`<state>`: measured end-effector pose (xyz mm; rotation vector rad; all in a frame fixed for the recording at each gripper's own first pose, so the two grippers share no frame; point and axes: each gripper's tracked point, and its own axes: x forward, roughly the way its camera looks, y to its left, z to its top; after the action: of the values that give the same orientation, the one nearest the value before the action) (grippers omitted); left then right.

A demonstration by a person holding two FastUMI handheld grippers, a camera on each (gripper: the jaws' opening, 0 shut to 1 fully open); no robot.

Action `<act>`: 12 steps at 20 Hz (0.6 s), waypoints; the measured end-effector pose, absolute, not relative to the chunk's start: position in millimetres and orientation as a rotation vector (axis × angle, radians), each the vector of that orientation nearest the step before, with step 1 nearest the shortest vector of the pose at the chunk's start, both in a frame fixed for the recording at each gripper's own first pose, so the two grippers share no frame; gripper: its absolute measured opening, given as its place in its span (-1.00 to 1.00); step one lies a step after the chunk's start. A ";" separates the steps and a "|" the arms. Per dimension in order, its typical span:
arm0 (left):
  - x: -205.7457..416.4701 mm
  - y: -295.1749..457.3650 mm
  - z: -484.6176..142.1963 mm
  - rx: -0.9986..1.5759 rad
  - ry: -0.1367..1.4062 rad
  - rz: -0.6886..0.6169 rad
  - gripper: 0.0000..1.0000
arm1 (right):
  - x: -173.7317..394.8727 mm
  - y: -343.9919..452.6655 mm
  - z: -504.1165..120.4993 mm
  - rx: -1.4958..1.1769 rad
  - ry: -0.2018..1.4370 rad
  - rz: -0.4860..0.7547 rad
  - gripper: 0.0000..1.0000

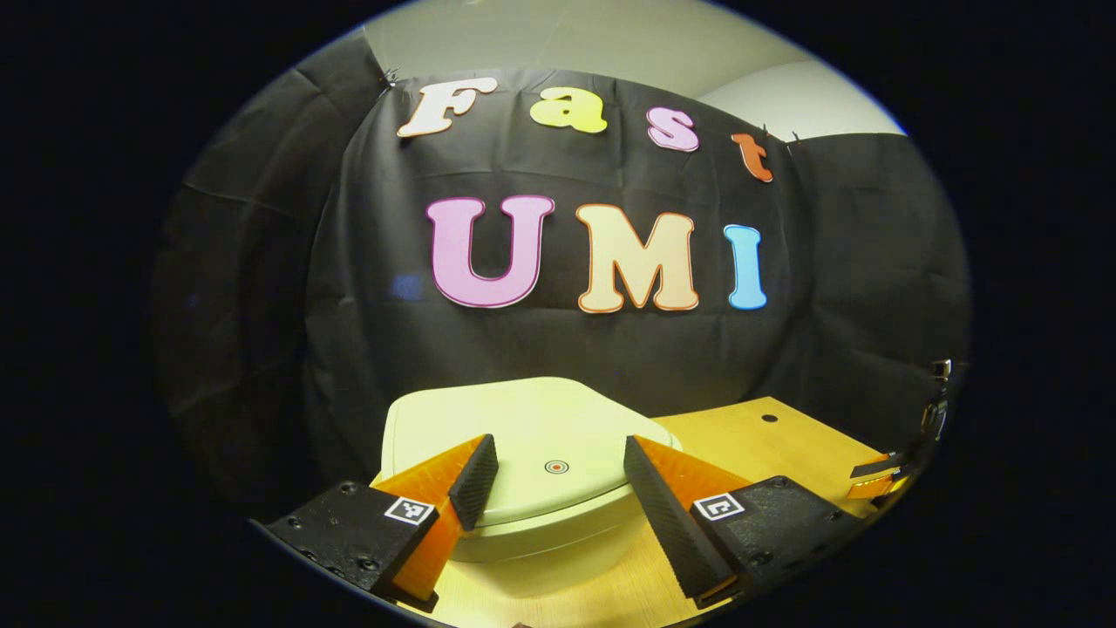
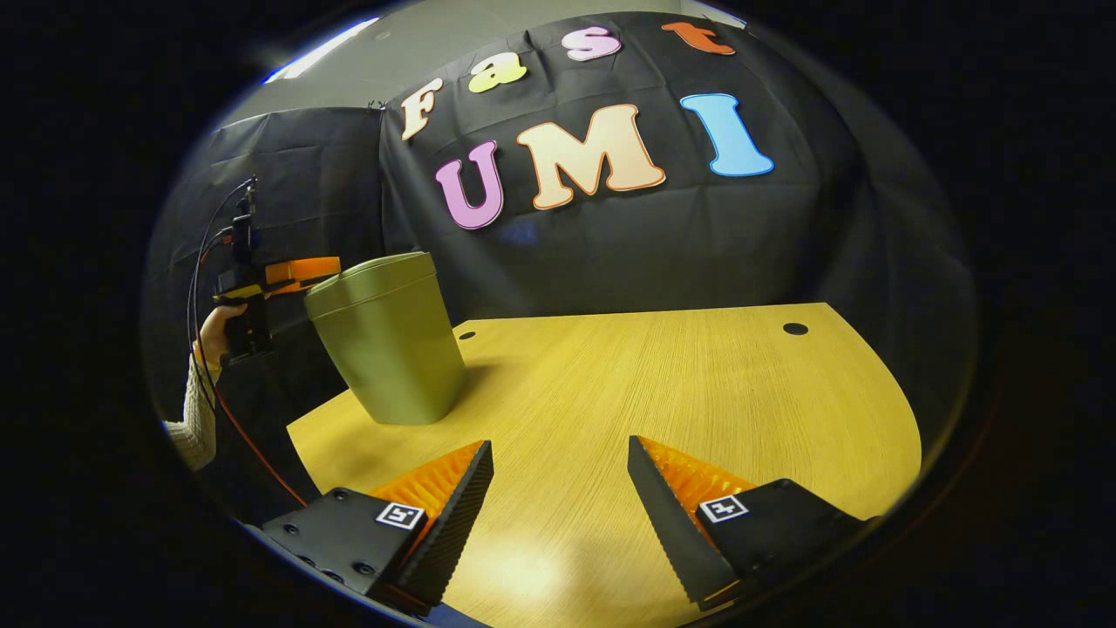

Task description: Press the lid of the desktop garbage bin to open it, pick up the crumpled paper on the desktop and throw it into the bin, then pick up the pop can on the desktop and drop it into the bin, and finally close the garbage bin lid.

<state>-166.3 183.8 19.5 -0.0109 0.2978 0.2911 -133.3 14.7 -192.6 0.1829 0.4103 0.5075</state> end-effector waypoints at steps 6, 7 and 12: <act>-168.1 185.0 16.9 0.032 0.284 0.345 0.84 | -132.2 13.9 -201.7 0.187 0.421 0.513 0.97; -168.3 184.0 15.4 0.037 0.292 0.350 0.84 | -131.9 14.2 -202.0 0.188 0.422 0.518 0.97; -169.5 182.4 12.2 0.055 0.301 0.374 0.86 | -132.1 19.3 -210.1 0.180 0.432 0.536 0.97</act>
<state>-169.5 182.4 12.2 0.0548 0.3011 0.3738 -132.1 19.3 -210.1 0.1797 0.4316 0.5359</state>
